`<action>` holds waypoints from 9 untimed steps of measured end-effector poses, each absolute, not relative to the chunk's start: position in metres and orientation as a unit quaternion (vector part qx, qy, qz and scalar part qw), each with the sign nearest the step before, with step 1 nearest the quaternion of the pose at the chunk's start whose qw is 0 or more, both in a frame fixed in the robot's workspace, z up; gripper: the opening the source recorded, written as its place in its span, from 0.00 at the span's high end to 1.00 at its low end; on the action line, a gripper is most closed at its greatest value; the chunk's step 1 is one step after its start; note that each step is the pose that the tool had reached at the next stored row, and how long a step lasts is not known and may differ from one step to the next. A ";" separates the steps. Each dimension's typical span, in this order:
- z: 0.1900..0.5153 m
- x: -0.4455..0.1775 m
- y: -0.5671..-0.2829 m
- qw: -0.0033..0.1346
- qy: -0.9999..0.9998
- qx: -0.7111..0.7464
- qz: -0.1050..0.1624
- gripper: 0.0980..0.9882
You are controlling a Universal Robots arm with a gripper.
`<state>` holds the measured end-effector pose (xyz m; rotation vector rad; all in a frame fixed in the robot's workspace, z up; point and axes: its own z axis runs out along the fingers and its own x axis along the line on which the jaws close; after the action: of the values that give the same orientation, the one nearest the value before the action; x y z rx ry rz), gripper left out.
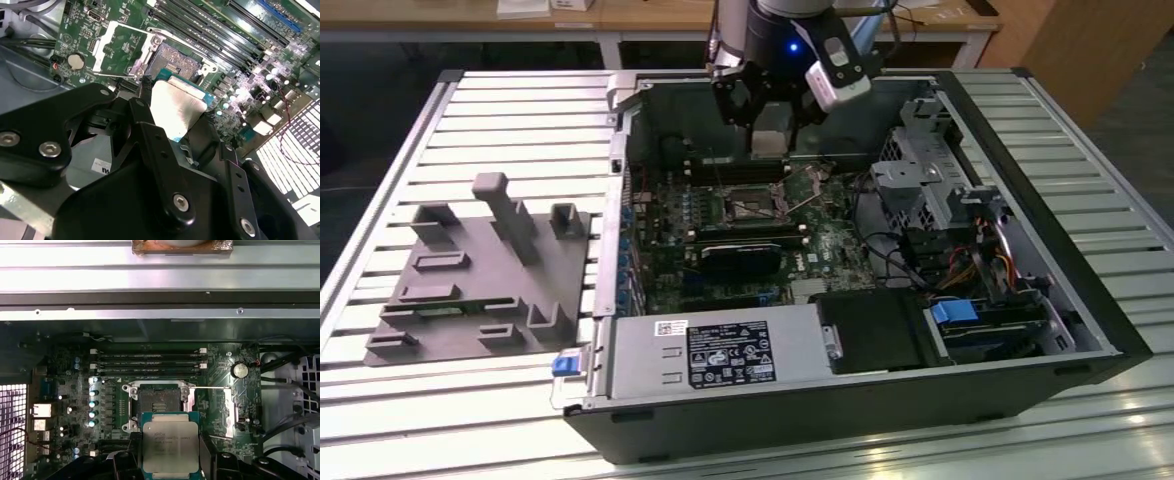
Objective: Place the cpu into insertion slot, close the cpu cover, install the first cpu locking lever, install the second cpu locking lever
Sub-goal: 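Place the cpu into insertion slot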
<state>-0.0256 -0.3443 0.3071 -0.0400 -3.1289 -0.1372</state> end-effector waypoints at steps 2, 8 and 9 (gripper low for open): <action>0.303 -0.026 -0.344 0.005 -0.999 -0.014 -0.044 0.51; 0.293 -0.026 -0.344 0.003 -0.999 -0.021 -0.043 0.51; 0.292 -0.026 -0.344 0.003 -0.999 -0.027 -0.043 0.51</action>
<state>-0.0257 -0.3443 0.2921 -0.0833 -3.1314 -0.1362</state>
